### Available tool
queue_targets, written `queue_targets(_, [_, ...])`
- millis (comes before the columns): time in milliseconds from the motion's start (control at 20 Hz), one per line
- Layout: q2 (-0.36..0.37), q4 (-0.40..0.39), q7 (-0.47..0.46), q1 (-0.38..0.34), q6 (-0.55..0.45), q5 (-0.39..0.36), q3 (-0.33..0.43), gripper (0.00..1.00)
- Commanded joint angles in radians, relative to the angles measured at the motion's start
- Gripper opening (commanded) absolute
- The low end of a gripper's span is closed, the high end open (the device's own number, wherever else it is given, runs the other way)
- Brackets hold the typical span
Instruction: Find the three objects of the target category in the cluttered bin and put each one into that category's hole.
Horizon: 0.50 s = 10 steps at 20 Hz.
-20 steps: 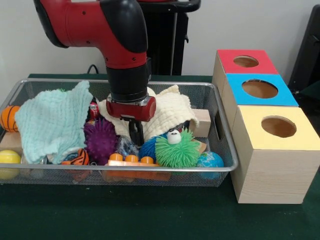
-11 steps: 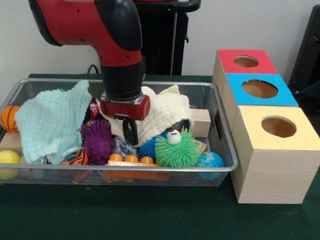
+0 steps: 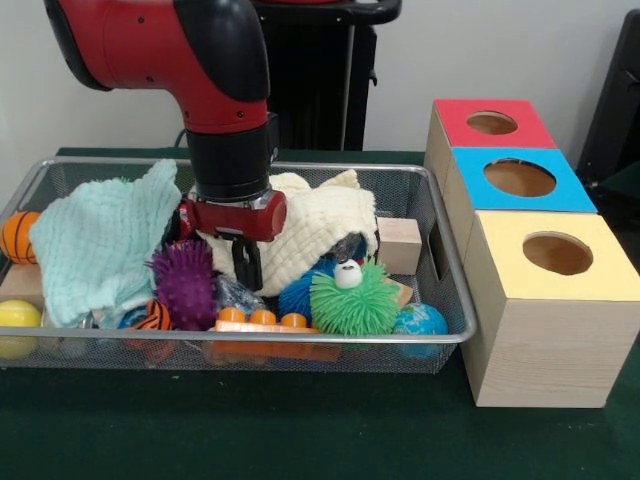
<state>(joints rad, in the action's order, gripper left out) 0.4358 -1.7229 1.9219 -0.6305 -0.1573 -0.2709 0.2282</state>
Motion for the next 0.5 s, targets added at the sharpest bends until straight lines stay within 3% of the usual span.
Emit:
queue_targets(50, [-0.017,0.123,-0.014,-0.012,-0.015,-0.055,0.044,1.00])
queue_targets(500, [-0.003,0.160,-0.029,0.017,-0.092,-0.037,0.029,1.00])
